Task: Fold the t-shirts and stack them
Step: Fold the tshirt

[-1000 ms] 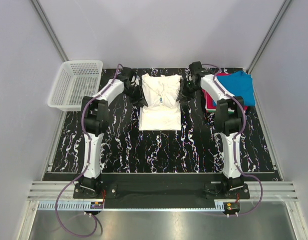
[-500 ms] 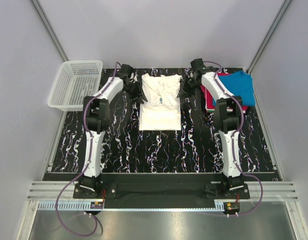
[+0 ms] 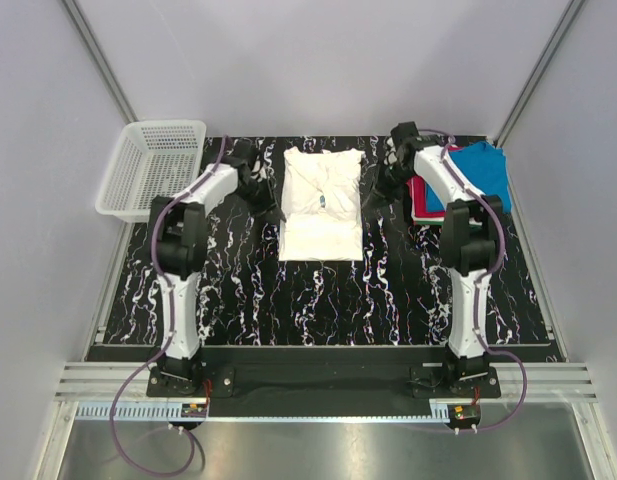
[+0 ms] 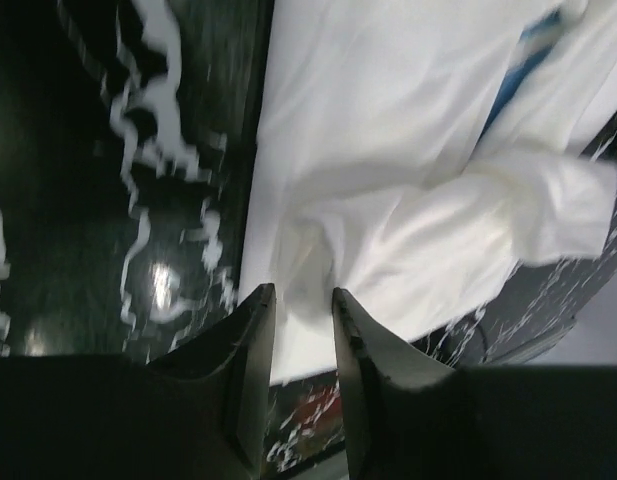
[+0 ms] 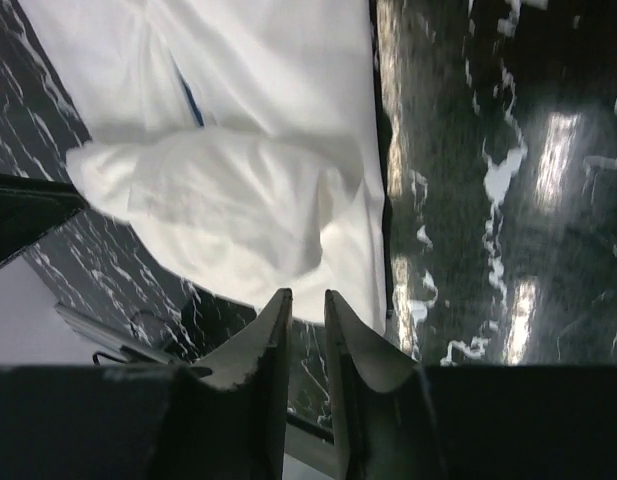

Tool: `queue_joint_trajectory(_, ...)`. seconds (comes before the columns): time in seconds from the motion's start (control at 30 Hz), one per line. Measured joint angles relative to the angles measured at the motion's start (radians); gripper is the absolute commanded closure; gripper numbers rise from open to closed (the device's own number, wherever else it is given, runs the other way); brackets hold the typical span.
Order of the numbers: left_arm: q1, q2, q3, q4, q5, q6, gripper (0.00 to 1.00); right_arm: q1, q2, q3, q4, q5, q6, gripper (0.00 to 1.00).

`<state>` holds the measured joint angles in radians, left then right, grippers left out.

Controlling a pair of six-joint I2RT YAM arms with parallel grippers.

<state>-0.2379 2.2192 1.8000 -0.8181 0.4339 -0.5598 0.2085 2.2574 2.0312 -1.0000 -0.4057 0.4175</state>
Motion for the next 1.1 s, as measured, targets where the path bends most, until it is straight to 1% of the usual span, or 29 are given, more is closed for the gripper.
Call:
queue_joint_trajectory(0.07,-0.003,-0.101,-0.104,-0.006,-0.003,0.015,0.67,0.007,-0.095,-0.13,0.009,-0.008,-0.004,0.74)
queue_joint_trajectory(0.17,-0.031,-0.249,-0.215,-0.009,-0.011,0.037,0.67,0.034,-0.23,-0.305,0.023,-0.011,-0.003,0.75)
queue_joint_trajectory(0.27,-0.081,-0.344,-0.266,-0.001,-0.015,0.05,0.67,0.086,-0.32,-0.431,0.035,-0.026,0.004,0.75)
queue_joint_trajectory(0.33,-0.121,-0.371,-0.281,0.007,-0.016,0.055,0.67,0.129,-0.339,-0.468,0.038,-0.027,0.008,0.74)
queue_joint_trajectory(0.43,-0.18,-0.365,-0.291,0.012,-0.027,0.061,0.67,0.18,-0.336,-0.482,0.05,-0.025,0.01,0.75)
queue_joint_trajectory(0.53,-0.22,-0.333,-0.293,0.014,-0.047,0.071,0.68,0.201,-0.312,-0.47,0.073,-0.013,0.01,0.75)
queue_joint_trajectory(0.8,-0.218,-0.237,-0.288,0.018,-0.11,0.12,0.68,0.195,-0.164,-0.381,0.099,0.055,0.002,0.75)
queue_joint_trajectory(1.1,-0.221,-0.132,-0.26,0.024,-0.159,0.169,0.69,0.195,-0.087,-0.374,0.113,0.106,-0.019,0.78)
